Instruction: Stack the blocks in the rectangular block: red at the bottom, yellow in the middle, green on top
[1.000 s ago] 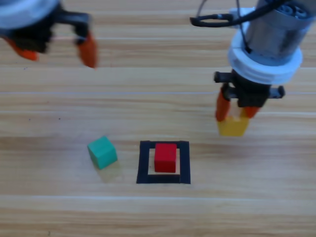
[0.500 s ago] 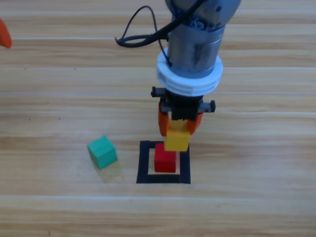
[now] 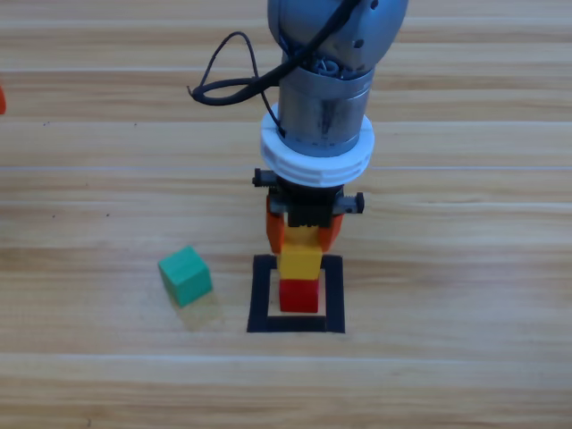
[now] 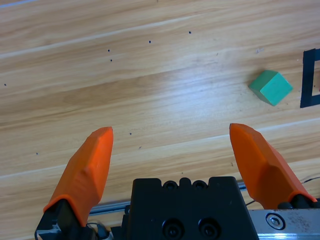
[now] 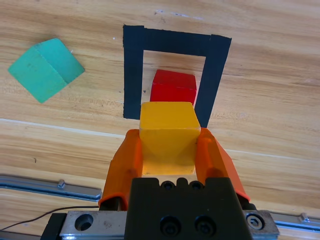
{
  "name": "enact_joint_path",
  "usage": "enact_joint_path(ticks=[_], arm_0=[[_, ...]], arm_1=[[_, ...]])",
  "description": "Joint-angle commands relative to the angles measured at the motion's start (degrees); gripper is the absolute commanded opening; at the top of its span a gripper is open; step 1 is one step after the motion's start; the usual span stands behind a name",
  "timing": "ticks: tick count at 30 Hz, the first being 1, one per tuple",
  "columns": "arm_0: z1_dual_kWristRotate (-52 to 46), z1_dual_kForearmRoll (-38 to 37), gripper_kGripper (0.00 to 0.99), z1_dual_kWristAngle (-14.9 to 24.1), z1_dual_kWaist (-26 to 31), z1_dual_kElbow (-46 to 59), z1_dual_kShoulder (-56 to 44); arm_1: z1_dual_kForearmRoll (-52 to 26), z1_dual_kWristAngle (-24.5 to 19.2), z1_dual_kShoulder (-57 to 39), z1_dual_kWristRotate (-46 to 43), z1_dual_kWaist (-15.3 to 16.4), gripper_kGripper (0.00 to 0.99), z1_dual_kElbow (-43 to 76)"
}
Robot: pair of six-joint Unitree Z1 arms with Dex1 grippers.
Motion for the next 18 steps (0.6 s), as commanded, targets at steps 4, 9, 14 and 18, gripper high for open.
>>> enact_joint_path(ticks=[4, 9, 14, 18], arm_0=[[-0.42, -1.18, 0.99, -0.51, 1.32, 1.62, -0.94], [-0.42, -1.97, 0.99, -0.51, 1.32, 2.41, -1.02], [-0.42, -2.67, 0.99, -0.51, 1.32, 3.12, -1.02], [-0.25, -2.94, 0.99, -0.43, 1.32, 3.38, -0.85]], arm_1=[[0.93, -0.99, 6.57, 0.64, 1.18, 0.0, -1.5], [0.93, -1.87, 6.83, 0.81, 1.18, 0.0, -1.76], [1.02, -2.49, 6.74, 1.08, 1.18, 0.0, -1.76], [1.02, -2.49, 6.65, 1.17, 1.18, 0.0, -1.76]])
